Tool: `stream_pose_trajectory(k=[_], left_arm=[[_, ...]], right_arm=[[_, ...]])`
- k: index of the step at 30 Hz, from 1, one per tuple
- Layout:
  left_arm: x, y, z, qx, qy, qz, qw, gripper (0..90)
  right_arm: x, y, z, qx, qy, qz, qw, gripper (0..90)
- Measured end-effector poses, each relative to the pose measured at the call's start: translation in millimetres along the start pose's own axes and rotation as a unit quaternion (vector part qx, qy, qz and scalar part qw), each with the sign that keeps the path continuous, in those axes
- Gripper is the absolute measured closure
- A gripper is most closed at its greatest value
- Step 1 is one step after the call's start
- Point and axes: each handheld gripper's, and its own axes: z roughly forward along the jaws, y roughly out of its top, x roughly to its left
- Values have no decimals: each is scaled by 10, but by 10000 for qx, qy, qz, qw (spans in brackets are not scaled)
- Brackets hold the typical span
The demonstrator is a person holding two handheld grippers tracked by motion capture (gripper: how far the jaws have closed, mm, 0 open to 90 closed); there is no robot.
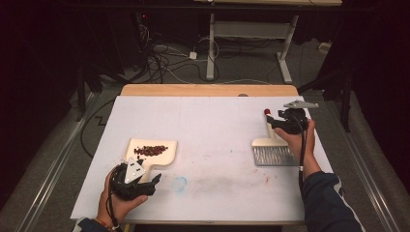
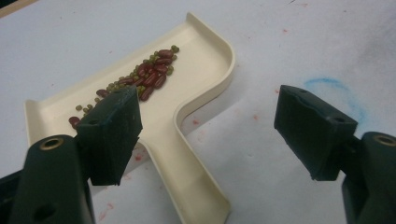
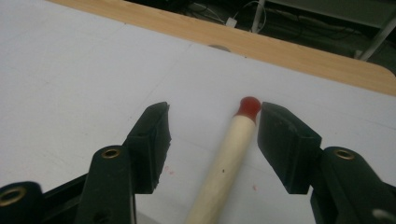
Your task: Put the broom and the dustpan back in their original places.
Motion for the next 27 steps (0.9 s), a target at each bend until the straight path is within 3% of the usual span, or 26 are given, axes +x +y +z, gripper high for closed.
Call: stream_pose_trajectory(k=[7, 19, 22, 27], left_arm=[[-15, 0, 18, 42, -4, 88, 10000, 215], [-47, 14, 19, 52, 32, 225, 9997, 206], [-56, 17, 24, 44, 41, 250, 9997, 206], [-74, 33, 37, 55, 49, 320, 9995, 206]], right_arm=[[53, 54, -151, -335, 25, -58, 9994, 356], [155, 87, -287, -673, 224, -27, 9975, 284], [181, 90, -313, -683, 79, -9, 9976, 282], [185, 94, -398, -782, 127, 27, 9969, 262]])
